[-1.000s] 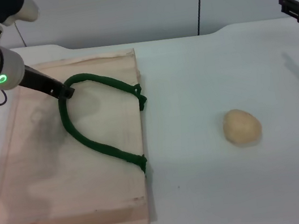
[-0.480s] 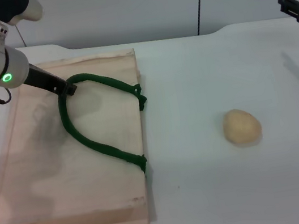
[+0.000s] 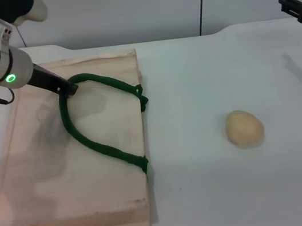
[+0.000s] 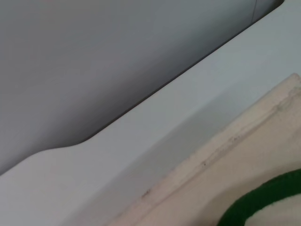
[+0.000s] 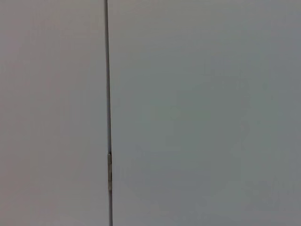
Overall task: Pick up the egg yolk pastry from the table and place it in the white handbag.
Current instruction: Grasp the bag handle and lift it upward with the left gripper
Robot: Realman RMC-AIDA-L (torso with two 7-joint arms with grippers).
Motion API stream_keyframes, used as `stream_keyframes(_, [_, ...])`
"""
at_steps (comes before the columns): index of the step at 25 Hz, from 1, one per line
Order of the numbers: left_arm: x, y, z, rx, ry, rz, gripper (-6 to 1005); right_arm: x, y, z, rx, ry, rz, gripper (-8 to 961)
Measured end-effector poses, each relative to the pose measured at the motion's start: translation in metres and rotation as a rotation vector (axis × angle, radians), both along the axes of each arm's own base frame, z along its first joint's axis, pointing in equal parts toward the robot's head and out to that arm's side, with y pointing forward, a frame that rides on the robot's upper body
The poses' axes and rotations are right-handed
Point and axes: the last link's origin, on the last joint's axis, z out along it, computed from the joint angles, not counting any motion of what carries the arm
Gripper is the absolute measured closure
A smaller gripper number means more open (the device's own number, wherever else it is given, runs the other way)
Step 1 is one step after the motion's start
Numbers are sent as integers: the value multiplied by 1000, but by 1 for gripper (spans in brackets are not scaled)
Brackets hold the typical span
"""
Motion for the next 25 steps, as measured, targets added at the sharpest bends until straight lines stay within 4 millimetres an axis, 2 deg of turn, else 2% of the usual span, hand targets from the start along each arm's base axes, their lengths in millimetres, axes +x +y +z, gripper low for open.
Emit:
stream_keyframes(5, [0,1,-3,-2,12,-9,674,0,0,0,0,0,0,252])
stream_keyframes(8, [0,1,-5,-3,30,-23,869,0,0,0,0,0,-1,252])
stream_keyframes(16, [-7,1,-14,-7,53,-27,873,1,0,0,0,0,-2,252])
stream_keyframes(25, [-1,1,-11,-14,54,-38,875,5,-2,-1,-2,-7,-13,251])
